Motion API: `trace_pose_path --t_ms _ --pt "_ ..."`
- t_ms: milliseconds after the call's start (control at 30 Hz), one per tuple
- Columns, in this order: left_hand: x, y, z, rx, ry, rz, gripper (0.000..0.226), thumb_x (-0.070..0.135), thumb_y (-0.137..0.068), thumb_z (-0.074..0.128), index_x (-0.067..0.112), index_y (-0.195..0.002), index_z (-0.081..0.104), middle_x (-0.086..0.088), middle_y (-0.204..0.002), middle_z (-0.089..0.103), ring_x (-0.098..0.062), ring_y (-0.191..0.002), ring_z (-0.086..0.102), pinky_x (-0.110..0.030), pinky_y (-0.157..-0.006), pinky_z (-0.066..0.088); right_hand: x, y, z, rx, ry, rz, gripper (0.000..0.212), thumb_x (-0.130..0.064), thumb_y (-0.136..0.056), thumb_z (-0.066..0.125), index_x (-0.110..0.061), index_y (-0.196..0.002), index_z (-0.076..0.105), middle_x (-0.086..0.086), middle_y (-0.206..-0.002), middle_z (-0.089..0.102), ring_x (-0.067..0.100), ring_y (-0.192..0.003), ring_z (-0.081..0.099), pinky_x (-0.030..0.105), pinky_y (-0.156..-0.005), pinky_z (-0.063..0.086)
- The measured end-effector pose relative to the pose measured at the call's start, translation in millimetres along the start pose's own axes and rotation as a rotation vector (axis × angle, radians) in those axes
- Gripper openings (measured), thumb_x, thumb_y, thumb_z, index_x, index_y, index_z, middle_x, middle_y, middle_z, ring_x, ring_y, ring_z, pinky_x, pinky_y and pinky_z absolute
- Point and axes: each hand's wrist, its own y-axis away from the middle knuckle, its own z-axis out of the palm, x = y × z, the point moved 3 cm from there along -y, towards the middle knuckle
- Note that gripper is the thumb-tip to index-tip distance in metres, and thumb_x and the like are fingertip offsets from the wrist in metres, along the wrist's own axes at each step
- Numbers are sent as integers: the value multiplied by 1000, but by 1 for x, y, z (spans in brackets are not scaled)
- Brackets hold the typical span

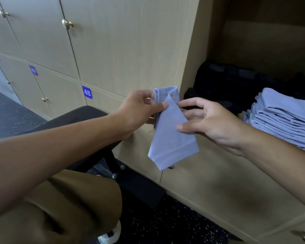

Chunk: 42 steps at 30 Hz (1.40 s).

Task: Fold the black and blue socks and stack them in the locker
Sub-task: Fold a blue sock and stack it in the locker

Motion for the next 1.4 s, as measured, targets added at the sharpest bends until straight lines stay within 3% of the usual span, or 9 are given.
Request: trace_pose_path --t_ms 167,300,400,633,900,1000,1100,1267,1400 --pt "0 -2 -12 6 -15 26 30 12 -97 68 -13 -112 63 -38 -107 65 -30 -86 74 -29 -67 59 22 2 5 -151 123 91 34 -4 -85 77 -10 -116 64 11 -102 78 20 -92 73 28 -83 58" --pt "2 -4 -27 17 -154 90 17 15 -96 71 11 -79 70 -18 -90 76 -26 -77 73 -38 -73 63 28 -2 -13 -67 172 110 23 -6 -86 77 -11 -107 69 11 -97 78 18 -85 72 28 -81 56" --pt "0 -7 -40 65 -205 102 11 18 -97 69 8 -92 72 -16 -94 77 -24 -78 73 -39 -75 63 34 -2 -32 30 176 139 23 -5 -85 78 -7 -107 69 8 -90 77 17 -79 69 32 -79 54" --pt "-3 -17 -59 194 -324 129 18 26 -99 65 15 -84 66 4 -83 69 -12 -68 53 -32 -70 40 38 1 -63 216 194 129 18 -6 -89 74 -10 -106 68 7 -89 78 10 -67 68 24 -64 55" --pt "0 -16 -58 209 -277 142 23 24 -104 57 5 -91 61 -10 -75 47 -17 -65 35 -33 -62 27 33 8 -78 289 179 102 17 -14 -85 80 -18 -100 74 -1 -87 79 7 -72 71 21 -73 54" --pt "3 -14 -60 206 -214 134 23 28 -103 56 19 -83 63 -10 -77 47 -19 -70 38 -36 -71 30 29 9 -80 351 148 51 13 -18 -85 81 -14 -96 75 1 -85 79 7 -64 63 17 -67 53" --pt "3 -12 -60 195 -181 106 24 30 -103 58 13 -88 66 -14 -82 57 -20 -74 46 -38 -76 37 25 10 -81 415 105 19 11 -20 -88 78 -14 -96 73 1 -84 78 8 -63 62 16 -61 51" --pt "2 -10 -54 163 -146 63 25 28 -102 61 7 -91 66 -14 -82 61 -21 -71 48 -38 -73 41 17 9 -80 473 66 -32 14 -24 -95 70 -11 -101 71 4 -94 79 13 -84 71 32 -76 58" --pt "6 -5 -44 191 -169 83 22 27 -99 65 13 -82 64 8 -61 59 -6 -53 50 -24 -60 44 6 11 -74 503 70 -30 13 -21 -95 71 -9 -99 72 5 -89 78 15 -78 73 30 -72 60"
